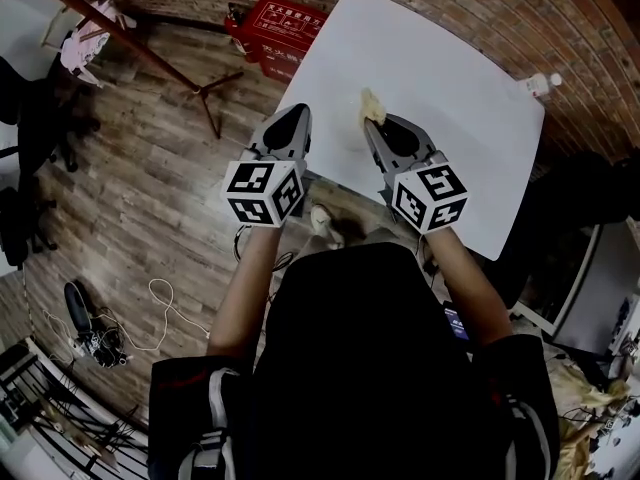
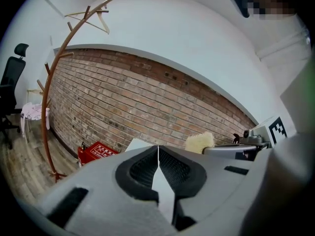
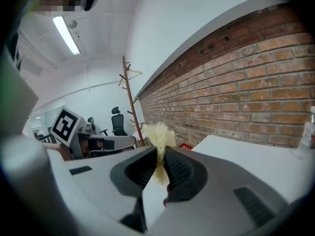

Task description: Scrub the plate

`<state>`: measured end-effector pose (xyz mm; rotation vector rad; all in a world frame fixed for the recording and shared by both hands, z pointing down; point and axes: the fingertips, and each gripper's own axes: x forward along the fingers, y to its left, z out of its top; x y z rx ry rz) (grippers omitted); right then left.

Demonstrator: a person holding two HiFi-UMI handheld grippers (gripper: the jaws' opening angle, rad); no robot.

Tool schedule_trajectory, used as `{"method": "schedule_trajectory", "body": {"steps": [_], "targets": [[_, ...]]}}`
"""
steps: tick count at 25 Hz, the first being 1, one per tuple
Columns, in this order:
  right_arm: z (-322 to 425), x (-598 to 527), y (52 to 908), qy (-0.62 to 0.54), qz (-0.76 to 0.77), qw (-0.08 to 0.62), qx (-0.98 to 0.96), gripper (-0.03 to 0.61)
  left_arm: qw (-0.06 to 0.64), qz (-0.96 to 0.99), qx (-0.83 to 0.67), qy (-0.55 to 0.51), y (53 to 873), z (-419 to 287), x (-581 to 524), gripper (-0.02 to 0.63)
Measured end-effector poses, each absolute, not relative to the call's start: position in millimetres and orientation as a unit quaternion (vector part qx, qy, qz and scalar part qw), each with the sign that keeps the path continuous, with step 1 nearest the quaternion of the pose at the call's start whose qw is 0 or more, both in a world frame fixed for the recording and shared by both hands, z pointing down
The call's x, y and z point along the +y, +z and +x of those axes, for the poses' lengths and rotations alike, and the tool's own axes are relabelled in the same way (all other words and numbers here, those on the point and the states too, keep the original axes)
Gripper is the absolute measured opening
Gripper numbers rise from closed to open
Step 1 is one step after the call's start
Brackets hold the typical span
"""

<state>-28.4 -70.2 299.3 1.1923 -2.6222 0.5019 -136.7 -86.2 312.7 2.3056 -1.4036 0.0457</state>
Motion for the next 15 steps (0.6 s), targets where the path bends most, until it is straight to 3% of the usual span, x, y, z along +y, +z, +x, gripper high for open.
{"method": "schedule_trajectory", "body": {"steps": [15], "targets": [[-13.7, -85.8, 325.8, 0.176, 0.413, 0.152, -0.881, 0.057, 0.241, 0.830, -0.501, 0.040, 352.0, -132.0, -95.2, 0.023]]}}
